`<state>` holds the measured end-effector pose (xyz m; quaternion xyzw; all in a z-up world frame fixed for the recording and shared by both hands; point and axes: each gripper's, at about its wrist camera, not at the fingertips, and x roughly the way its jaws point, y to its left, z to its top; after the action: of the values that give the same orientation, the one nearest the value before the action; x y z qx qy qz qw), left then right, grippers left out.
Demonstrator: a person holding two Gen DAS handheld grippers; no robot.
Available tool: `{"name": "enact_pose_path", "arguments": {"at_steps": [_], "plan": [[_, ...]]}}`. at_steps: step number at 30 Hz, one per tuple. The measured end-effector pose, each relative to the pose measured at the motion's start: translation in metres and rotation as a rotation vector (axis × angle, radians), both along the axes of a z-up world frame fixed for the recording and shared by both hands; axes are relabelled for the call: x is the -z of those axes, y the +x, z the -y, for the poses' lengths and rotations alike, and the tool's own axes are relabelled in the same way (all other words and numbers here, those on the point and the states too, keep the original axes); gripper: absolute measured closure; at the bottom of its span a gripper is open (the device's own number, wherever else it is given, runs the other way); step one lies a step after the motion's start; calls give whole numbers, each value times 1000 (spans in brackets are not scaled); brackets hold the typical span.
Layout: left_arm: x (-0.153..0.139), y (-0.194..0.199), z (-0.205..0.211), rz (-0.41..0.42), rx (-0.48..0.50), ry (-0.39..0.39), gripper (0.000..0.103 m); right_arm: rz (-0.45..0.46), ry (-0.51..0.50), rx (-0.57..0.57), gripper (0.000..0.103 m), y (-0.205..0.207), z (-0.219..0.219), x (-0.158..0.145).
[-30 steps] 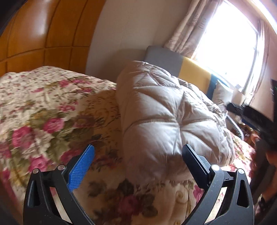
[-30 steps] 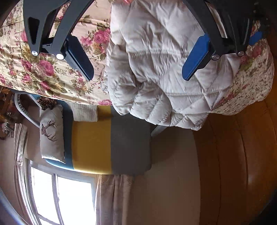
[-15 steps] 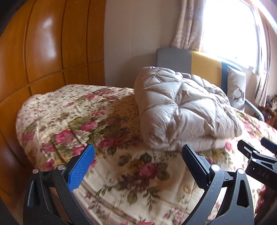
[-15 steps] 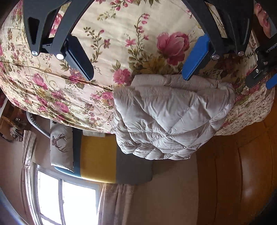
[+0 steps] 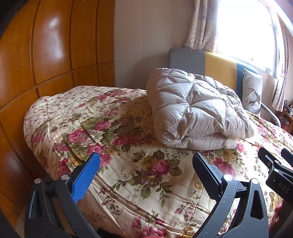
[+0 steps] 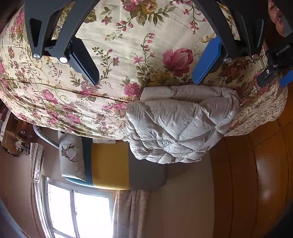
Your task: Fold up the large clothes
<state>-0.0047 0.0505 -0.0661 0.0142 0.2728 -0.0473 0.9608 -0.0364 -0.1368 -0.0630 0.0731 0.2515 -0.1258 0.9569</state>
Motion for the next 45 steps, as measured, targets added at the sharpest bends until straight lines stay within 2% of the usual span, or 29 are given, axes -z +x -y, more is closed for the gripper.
{"name": "enact_pose_path", "arguments": {"at_steps": [45], "plan": [[7, 1, 0, -23, 0, -3, 3, -35, 17, -19, 2, 3, 1, 3]]}}
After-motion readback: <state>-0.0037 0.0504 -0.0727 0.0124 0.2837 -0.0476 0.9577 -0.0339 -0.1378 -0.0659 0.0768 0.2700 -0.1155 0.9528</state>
